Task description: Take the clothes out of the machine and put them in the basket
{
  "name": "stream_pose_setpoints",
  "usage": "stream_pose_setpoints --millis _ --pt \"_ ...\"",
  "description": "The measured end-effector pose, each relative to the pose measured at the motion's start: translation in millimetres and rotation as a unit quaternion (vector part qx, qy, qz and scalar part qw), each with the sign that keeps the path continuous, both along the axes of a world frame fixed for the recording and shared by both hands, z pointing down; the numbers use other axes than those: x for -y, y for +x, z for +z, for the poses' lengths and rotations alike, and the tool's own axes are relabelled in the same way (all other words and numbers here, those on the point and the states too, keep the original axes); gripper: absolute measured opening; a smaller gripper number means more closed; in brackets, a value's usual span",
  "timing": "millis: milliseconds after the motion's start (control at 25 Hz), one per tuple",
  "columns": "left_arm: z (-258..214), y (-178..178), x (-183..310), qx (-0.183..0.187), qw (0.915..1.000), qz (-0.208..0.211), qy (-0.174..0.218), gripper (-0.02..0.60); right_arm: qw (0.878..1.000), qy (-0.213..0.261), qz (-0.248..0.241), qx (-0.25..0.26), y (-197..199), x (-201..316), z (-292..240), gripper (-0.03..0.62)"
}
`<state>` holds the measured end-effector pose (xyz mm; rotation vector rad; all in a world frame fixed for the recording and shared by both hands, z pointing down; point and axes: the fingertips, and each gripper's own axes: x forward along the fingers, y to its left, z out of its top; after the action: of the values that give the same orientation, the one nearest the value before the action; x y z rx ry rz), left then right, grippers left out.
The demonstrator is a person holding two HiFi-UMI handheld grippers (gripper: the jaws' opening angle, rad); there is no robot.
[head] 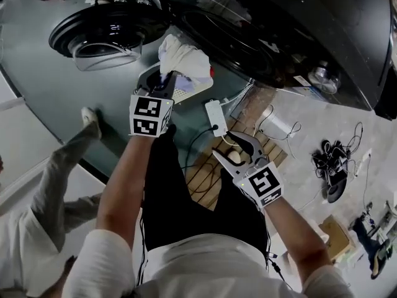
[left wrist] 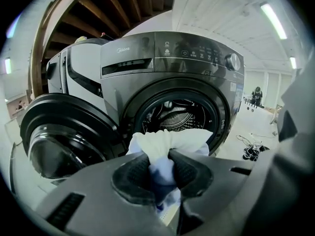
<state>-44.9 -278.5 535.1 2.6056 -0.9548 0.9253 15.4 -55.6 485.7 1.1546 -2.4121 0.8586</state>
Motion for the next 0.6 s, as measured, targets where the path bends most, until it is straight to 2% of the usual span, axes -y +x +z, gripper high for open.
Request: stream_pose_setpoints --millis 280,600 --pt "28.0 -44.2 -4.8 0.018 0.9992 -0.034 -0.016 0.078 0.999 -0.007 -0.032 0.001 -18.6 -3.7 10.1 0.224" --pt "82.7 -77.5 -8.2 0.036 0.9967 -0.049 -0.053 0.078 0.998 -0.025 -0.059 -0.002 -36.8 -0.8 30.9 0.224"
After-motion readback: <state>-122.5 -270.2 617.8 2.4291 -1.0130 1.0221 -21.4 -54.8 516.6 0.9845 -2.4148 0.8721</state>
